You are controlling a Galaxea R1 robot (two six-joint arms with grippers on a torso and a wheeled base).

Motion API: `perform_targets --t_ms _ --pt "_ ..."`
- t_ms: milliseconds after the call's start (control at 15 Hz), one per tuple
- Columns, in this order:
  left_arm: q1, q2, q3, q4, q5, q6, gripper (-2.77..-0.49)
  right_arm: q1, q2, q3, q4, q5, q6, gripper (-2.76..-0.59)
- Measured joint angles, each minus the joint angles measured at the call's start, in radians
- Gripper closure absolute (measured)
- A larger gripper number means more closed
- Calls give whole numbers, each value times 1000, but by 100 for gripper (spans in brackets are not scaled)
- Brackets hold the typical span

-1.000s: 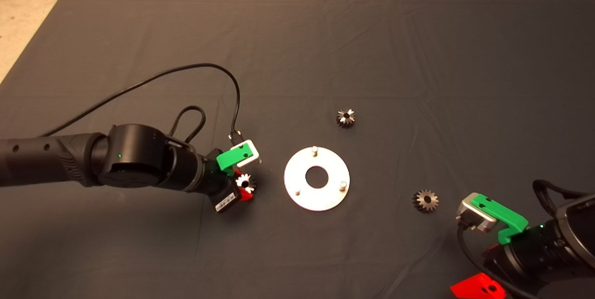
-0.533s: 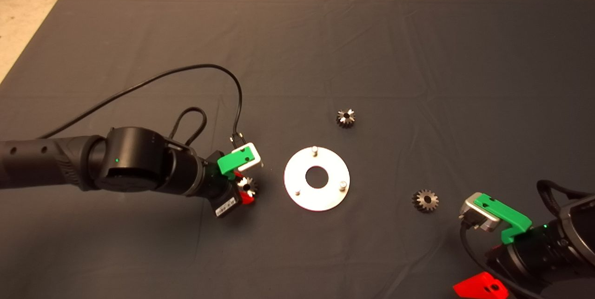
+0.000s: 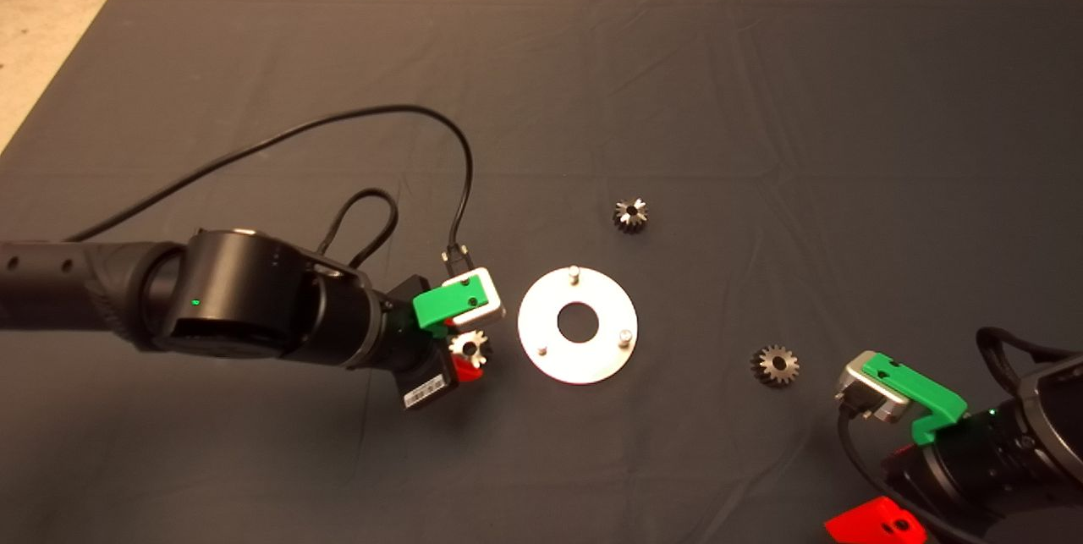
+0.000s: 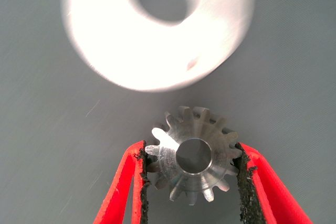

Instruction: Install three planetary gears onto the carrier pins

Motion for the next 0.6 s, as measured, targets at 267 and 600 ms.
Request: perform_targets --t_ms 267,600 --pt "-24 91 5 -2 63 -11 -84 0 0 0 0 0 -3 -275" --pt "-39 152 4 -6 114 -14 -83 0 -1 0 0 1 -9 -275"
